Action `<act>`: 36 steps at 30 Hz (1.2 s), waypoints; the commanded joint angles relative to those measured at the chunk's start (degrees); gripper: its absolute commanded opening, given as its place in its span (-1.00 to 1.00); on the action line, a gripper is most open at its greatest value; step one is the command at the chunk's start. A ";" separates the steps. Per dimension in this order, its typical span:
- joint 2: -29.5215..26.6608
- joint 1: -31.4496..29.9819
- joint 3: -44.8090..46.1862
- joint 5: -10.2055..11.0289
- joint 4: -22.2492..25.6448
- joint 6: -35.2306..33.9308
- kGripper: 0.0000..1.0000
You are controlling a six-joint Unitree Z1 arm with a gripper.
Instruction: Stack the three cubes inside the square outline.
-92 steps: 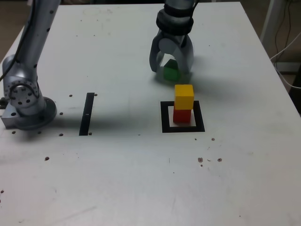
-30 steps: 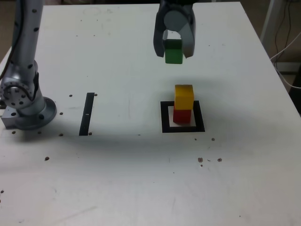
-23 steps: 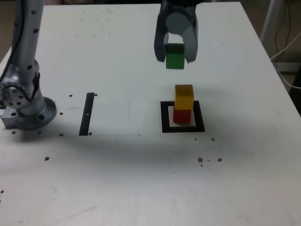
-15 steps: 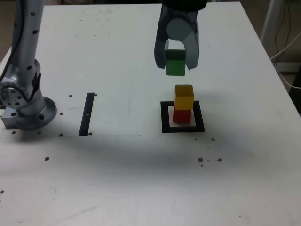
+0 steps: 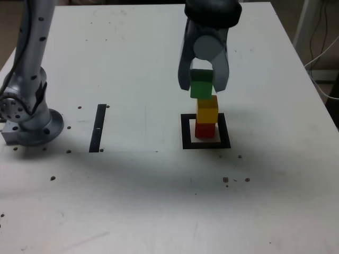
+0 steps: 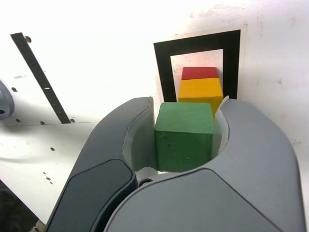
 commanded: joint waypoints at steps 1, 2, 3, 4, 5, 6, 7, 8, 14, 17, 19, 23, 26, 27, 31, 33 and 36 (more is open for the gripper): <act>0.68 -0.16 -0.44 -0.19 -0.11 -0.16 -0.40; 0.84 -0.16 -0.48 -0.25 -0.20 -0.16 -0.40; 0.96 -0.16 -0.52 -0.29 -0.31 -0.16 -0.40; 1.06 -0.16 -0.55 -0.33 -0.40 -0.16 -0.40; 1.14 -0.17 -0.57 -0.38 -0.47 -0.16 -0.40; 1.20 -0.17 -0.57 -0.41 -0.54 -0.16 -0.40; 1.25 -0.17 -0.57 -0.44 -0.62 -0.16 -0.40; 1.30 -0.17 -0.58 -0.46 -0.71 -0.16 -0.40; 1.57 -0.17 -0.55 -0.57 -1.09 -0.16 -0.40; 1.61 -0.17 -0.52 -0.58 -1.23 -0.16 -0.40; 1.61 -0.17 -0.49 -0.58 -1.28 -0.16 -0.40; 1.61 -0.16 -0.48 -0.65 -1.49 -0.16 -0.40; 1.61 -0.17 -0.43 -0.72 -1.63 -0.16 -0.40; 1.61 -0.17 -0.40 -0.74 -1.64 -0.16 -0.40; 1.62 -0.17 -0.26 -0.83 -1.67 -0.15 -0.40; 1.64 -0.18 -0.19 -0.88 -1.68 -0.12 -0.38; 1.65 -0.17 -0.09 -0.93 -1.77 0.06 -0.03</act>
